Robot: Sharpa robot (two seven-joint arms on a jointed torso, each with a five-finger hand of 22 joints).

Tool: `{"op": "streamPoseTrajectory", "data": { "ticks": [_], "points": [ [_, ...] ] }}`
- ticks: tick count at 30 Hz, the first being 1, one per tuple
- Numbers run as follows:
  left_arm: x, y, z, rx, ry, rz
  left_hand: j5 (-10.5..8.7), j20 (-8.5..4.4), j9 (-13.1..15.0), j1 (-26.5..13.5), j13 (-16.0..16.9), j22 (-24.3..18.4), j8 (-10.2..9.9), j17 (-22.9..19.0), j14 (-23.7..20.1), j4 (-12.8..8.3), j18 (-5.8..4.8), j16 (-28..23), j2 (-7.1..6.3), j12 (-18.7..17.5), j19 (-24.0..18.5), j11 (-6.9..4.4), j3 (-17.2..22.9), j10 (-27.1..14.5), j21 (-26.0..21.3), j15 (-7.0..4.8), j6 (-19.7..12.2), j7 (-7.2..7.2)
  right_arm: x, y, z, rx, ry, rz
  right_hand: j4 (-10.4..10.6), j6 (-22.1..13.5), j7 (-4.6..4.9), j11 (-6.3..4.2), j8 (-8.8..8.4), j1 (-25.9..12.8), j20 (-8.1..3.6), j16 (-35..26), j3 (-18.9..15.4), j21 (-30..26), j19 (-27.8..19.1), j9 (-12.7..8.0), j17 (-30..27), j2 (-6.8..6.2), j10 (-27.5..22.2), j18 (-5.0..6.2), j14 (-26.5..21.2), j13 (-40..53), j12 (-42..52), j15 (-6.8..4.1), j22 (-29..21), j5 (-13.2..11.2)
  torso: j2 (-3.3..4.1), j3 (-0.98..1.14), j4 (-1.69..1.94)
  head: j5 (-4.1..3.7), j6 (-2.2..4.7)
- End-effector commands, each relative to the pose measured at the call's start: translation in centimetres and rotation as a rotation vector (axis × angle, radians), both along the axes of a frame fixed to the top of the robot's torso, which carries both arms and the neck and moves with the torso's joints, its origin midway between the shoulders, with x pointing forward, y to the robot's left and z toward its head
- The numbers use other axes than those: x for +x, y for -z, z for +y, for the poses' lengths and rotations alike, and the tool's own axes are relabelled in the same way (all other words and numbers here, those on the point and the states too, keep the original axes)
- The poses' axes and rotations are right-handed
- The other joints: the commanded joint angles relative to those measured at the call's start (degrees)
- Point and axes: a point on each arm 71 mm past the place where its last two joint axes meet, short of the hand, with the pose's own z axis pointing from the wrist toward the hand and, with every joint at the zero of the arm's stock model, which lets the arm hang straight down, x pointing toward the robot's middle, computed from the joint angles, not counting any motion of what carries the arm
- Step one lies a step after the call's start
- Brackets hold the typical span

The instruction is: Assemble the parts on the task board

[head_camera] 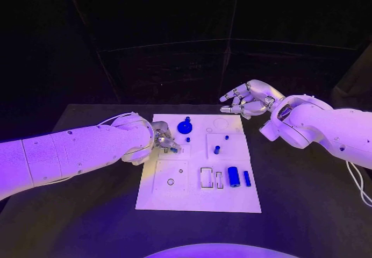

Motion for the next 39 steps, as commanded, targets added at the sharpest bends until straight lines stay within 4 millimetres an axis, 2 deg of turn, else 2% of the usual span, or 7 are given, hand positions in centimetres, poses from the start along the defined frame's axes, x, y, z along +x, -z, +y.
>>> {"op": "streamPoseTrajectory", "data": {
  "ticks": [1,21,24,27,30,39],
  "points": [
    [-0.08,0.27,0.19,0.031,0.010,0.021,0.32,-0.12,0.1,0.3,0.0,0.1,0.2,15.1,6.0,-7.4,-0.78,0.2,0.34,0.1,1.0,-0.09,7.7,0.4,0.0,-0.13,-0.1,-0.18,0.00,-0.11,0.16,-0.003,-0.011,-0.003,0.1,-0.3,-0.01,-0.06,0.13,-0.1,-0.10,-0.2,-0.3,-0.3,-0.2,0.0,0.0,0.39,-0.3,0.63,-0.3,-0.1,-0.1,0.00,0.1,0.3,0.02,0.00,0.05,-0.13,-0.11],
    [-0.31,0.42,-0.12,0.045,0.035,0.046,0.31,-0.15,0.3,-0.6,0.2,0.2,0.5,15.1,6.0,-6.9,-0.80,0.2,-0.16,0.3,1.0,-0.15,7.8,0.5,0.0,-0.16,0.1,-0.28,0.06,-0.07,0.38,-0.004,-0.016,-0.002,0.1,-0.3,-0.01,-0.06,0.13,-0.1,-0.10,-0.2,-0.3,-0.3,-0.2,0.0,0.0,0.39,-0.3,0.63,-0.3,-0.1,-0.1,0.00,0.1,0.3,-0.03,0.01,0.02,-0.02,-0.29],
    [-0.20,0.44,-0.13,0.048,0.035,0.048,0.29,-0.17,0.4,-2.0,0.3,0.3,0.7,15.1,6.0,-5.8,-0.82,0.2,-0.41,0.4,1.1,-0.15,7.4,0.6,0.1,-0.17,0.5,-0.33,0.06,-0.07,0.38,-0.004,-0.016,-0.002,0.1,-0.3,-0.01,-0.06,0.13,-0.1,-0.10,-0.2,-0.3,-0.3,-0.2,0.0,0.0,0.39,-0.3,0.63,-0.3,-0.1,-0.1,0.00,0.1,0.3,0.01,0.01,0.03,-0.09,-0.28],
    [-0.08,0.47,-0.17,0.052,0.035,0.050,0.29,-0.18,0.5,-4.6,0.4,0.4,0.9,15.1,6.0,-3.5,-0.84,0.2,-0.51,0.5,1.1,-0.16,6.4,0.6,0.1,-0.16,0.8,-0.37,0.06,-0.08,0.40,-0.004,-0.016,-0.002,0.1,-0.3,-0.01,-0.06,0.13,-0.1,-0.10,-0.2,-0.3,-0.3,-0.2,0.0,0.0,0.39,-0.3,0.63,-0.3,-0.1,-0.1,0.00,0.1,0.3,0.01,0.02,0.02,-0.01,-0.26],
    [0.04,0.50,-0.26,0.055,0.036,0.052,0.30,-0.21,0.7,-6.3,0.6,0.5,1.1,15.1,6.0,-2.5,-0.86,0.2,-1.61,0.9,1.1,-0.22,5.2,0.8,0.2,-0.21,1.2,-0.45,0.06,-0.07,0.44,-0.004,-0.016,-0.002,0.1,-0.3,-0.01,-0.05,0.16,-0.1,-0.09,-0.4,-0.3,-0.4,-0.3,0.0,-0.1,0.49,-0.3,0.65,-0.3,-0.2,-0.2,0.01,-0.1,0.4,0.00,0.03,-0.01,0.00,-0.32],
    [0.21,0.54,-0.36,0.060,0.037,0.055,0.30,-0.32,0.9,-8.3,1.1,0.7,1.4,15.1,6.0,-1.1,-0.87,0.2,-2.79,1.4,1.2,-0.42,3.6,1.0,0.2,-0.37,1.7,-0.68,0.05,-0.07,0.52,-0.003,-0.018,-0.002,0.1,-0.3,-0.01,-0.05,0.16,-0.1,-0.09,-0.4,-0.3,-0.4,-0.3,0.0,-0.1,0.49,-0.3,0.65,-0.3,-0.2,-0.2,0.01,-0.1,0.4,0.03,0.03,-0.03,-0.03,-0.44]
  ]
}}
